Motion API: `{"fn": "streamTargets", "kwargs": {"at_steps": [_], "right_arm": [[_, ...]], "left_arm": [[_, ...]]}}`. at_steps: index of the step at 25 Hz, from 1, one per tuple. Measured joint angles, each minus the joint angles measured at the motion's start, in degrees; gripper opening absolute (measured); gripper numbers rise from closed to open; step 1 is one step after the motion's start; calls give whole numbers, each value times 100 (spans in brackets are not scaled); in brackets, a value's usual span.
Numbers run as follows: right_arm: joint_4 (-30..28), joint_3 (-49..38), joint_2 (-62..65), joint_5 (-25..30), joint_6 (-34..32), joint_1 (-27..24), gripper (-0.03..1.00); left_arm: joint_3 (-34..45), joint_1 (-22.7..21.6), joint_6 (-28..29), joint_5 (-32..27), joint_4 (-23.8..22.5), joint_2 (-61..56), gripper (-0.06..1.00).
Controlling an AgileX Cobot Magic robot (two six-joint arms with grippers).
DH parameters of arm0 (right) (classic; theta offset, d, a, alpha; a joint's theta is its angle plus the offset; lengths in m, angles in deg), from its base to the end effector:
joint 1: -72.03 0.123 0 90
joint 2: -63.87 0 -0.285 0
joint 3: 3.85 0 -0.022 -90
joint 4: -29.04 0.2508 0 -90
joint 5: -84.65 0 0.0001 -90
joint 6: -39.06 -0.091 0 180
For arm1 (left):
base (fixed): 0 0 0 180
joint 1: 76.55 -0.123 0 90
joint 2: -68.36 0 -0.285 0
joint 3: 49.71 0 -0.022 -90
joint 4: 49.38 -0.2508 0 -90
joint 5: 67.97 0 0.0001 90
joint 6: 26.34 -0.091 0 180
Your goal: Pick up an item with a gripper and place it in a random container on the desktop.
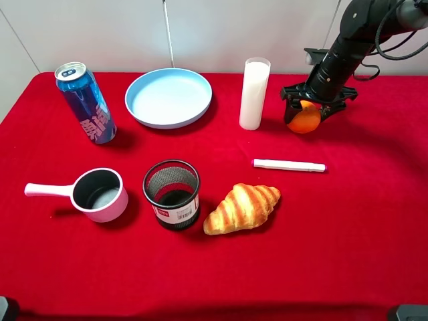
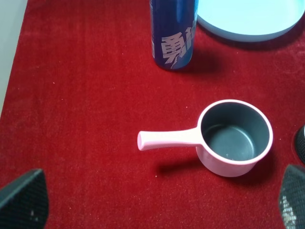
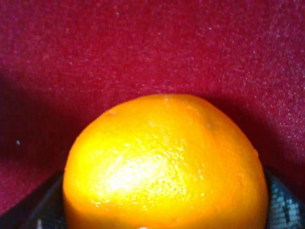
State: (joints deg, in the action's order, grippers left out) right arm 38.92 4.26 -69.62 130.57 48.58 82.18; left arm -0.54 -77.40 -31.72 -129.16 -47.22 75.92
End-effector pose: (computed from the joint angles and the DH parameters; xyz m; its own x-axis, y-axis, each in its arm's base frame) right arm 0.4189 0.0864 0.1133 -0.9620 -0.2182 -0.1640 -0.2382 0.9645 0.1143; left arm -0.0045 -0.0031 0.2738 -0.4655 0.0687 -0.8824 0.0497 0.9974 0.0514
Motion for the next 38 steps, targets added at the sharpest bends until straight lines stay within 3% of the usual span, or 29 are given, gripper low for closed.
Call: {"fn": "streamTargets", "kwargs": {"at_steps": [13,38], "right_arm": [[0,5,21,121,-5,0,55],[-431,5,1543,1375,-625,0,55]], "left_arm": [[0,0,0,0,0,0,96],[0,0,0,0,0,0,96]]}}
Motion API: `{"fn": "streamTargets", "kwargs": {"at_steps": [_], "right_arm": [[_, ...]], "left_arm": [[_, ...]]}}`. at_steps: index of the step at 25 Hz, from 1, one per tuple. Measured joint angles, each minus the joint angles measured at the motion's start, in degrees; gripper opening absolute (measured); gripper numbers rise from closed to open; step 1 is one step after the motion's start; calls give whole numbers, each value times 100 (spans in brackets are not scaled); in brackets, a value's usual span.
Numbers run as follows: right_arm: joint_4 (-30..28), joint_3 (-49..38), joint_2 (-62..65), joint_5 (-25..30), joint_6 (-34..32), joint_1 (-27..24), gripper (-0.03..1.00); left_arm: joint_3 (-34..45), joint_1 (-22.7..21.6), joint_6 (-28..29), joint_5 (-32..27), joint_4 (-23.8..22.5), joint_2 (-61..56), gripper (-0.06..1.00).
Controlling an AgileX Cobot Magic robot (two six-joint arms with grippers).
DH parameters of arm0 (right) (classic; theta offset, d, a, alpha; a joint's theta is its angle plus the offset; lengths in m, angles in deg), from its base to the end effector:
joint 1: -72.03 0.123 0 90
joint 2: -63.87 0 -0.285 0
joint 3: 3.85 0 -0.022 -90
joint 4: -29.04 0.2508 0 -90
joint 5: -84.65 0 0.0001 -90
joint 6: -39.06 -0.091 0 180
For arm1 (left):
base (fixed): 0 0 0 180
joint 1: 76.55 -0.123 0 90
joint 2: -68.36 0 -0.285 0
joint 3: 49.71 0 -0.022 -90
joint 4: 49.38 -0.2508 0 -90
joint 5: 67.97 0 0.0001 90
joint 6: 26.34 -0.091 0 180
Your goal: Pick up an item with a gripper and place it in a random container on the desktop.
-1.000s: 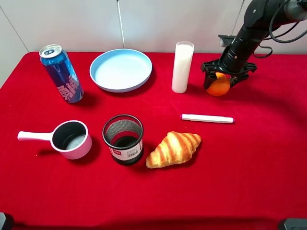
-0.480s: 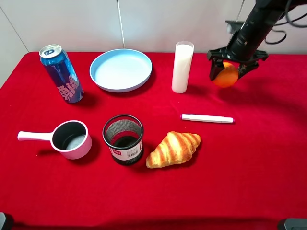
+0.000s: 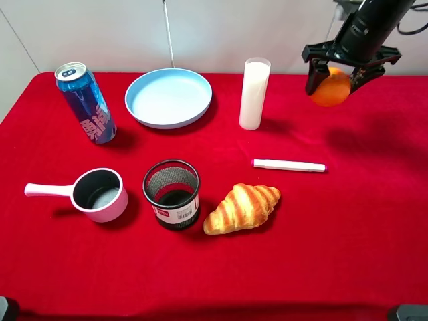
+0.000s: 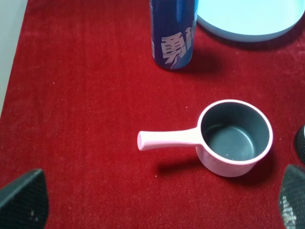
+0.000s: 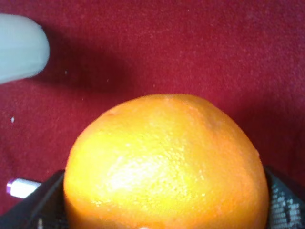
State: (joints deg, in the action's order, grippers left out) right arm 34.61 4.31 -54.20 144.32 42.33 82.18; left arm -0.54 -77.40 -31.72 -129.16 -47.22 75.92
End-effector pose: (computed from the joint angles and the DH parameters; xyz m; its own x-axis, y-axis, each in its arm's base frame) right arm 0.3864 0.0769 0.2206 -0.9662 -0.1809 -0.1835 -0.1983 0.9768 0.0809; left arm -0.0045 -0.0031 0.2738 -0.4655 0.0687 -0.8824 0.0497 0.9974 0.0514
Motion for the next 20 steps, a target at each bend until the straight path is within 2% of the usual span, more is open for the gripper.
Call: {"fn": "streamTargets", "kwargs": {"at_steps": [6,12,20], "right_arm": [[-96,0,360,340,-88,74,55],[-468,0,728,478,-368,496,55],[-557,22,1078,752,-609,970,55]], "left_arm": [[0,0,0,0,0,0,96],[0,0,0,0,0,0,96],[0,0,0,0,0,0,96]]}}
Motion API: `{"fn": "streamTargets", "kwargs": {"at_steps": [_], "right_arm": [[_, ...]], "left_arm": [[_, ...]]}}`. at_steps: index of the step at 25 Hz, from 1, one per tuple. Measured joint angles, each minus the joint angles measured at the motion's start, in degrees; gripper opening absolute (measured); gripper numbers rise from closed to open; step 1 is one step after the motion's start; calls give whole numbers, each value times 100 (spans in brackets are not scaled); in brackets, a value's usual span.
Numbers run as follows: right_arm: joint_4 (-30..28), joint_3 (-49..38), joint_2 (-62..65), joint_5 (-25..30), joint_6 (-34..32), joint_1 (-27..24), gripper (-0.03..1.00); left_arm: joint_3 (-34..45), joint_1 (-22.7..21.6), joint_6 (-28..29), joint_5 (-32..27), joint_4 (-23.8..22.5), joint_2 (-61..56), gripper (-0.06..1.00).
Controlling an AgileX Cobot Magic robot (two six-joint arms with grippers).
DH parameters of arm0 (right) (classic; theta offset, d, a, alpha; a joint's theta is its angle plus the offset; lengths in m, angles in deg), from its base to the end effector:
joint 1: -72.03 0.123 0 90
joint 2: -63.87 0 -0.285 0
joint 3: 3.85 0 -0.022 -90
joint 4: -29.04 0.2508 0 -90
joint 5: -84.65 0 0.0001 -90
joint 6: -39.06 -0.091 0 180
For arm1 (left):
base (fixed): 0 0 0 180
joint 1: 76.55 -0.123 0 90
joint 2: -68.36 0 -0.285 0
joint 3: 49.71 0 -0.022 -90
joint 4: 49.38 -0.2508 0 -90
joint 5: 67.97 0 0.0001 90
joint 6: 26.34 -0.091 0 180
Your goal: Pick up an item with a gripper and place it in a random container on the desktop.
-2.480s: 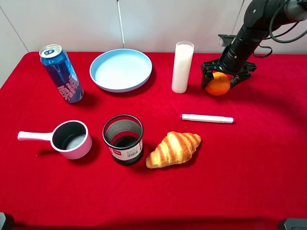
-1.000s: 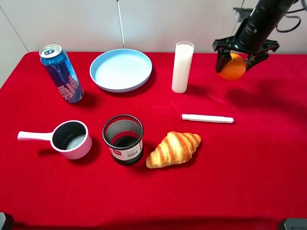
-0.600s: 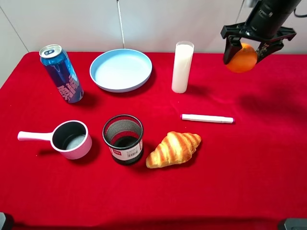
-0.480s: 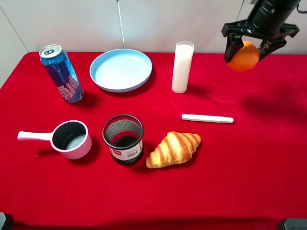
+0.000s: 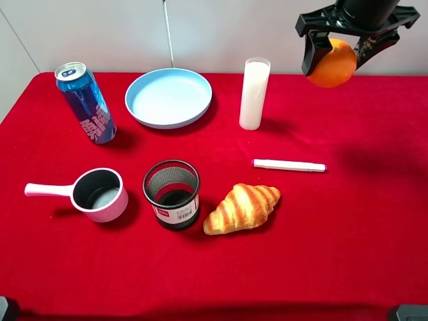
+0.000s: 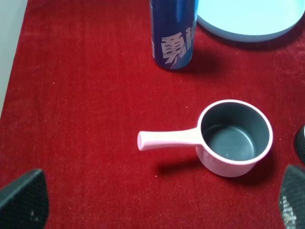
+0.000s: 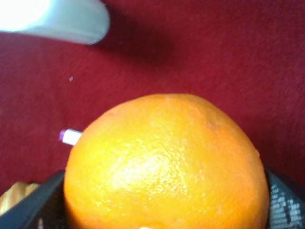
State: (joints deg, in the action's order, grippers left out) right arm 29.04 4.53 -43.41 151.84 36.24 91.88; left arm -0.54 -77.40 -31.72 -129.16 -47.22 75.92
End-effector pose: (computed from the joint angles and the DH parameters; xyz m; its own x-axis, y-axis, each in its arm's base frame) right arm 0.3364 0.1214 0.2897 -0.9286 -0.2829 -0.2401 -0.2942 0.9557 0.0118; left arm -0.0045 -0.0031 0.2738 -0.4655 0.0687 -0.8824 0.0497 0.9974 0.0514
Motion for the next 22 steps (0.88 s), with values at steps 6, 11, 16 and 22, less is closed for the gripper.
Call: {"fn": "streamTargets", "kwargs": {"at_steps": [6,11,16,22], "right_arm": [[-31,513,12,264,-123,435,55],[-43,955,17,270,-307,882,55],[-67,1335,-124,286,-407,1226,55],[-87,1799,-450,293,-466,1711,55]], "left_arm": [[0,0,0,0,0,0,96],[0,0,0,0,0,0,96],[0,0,0,0,0,0,96],[0,0,0,0,0,0,96]]}}
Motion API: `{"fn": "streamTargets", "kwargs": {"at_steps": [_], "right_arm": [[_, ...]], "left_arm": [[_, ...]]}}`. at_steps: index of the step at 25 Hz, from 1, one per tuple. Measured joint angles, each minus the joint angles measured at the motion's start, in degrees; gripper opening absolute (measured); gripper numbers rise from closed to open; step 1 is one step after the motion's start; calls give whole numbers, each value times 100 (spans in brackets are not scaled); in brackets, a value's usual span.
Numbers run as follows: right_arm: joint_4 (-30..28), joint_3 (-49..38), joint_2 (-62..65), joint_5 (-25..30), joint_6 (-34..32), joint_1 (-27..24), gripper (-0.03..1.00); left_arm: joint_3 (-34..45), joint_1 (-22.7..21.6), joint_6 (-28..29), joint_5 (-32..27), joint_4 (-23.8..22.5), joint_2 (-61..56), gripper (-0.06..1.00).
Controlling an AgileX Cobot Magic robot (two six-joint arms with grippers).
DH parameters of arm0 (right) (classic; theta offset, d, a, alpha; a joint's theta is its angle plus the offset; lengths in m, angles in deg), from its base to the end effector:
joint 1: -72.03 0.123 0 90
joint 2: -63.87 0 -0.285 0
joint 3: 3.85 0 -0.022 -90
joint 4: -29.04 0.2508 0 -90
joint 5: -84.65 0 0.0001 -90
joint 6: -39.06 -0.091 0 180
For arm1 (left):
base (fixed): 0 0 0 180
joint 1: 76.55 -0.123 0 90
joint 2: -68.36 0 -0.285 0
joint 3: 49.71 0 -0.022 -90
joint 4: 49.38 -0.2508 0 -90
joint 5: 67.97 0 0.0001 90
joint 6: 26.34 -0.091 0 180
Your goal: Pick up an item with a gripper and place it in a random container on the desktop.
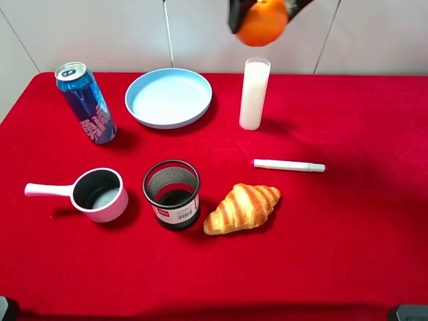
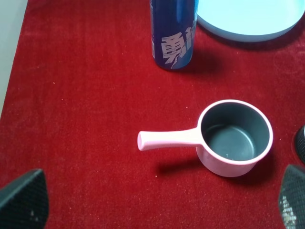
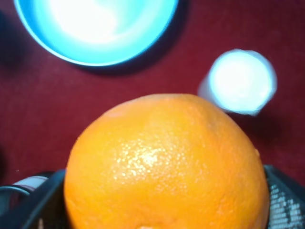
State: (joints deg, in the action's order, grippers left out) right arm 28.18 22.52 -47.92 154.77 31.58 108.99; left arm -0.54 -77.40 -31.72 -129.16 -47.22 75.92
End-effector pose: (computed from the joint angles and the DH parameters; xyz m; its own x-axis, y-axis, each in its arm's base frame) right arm 0.3137 0.2344 0.3467 -0.7962 -0.4426 -0.4124 -0.5008 0.8647 0.0391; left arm -0.0045 -0.0031 0.2738 -0.4655 0.0687 -0.8824 0.0497 0.9974 0.0514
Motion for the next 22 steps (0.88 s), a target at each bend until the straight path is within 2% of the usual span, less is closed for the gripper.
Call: {"fn": "streamTargets", "kwargs": {"at_steps": [10,22], "right_arm": [[-13,564,-529,0,-88,635,55],[180,1811,-1659,0,134,650,55]], "left_arm": [[0,0,0,0,0,0,96],[0,0,0,0,0,0,96]]}}
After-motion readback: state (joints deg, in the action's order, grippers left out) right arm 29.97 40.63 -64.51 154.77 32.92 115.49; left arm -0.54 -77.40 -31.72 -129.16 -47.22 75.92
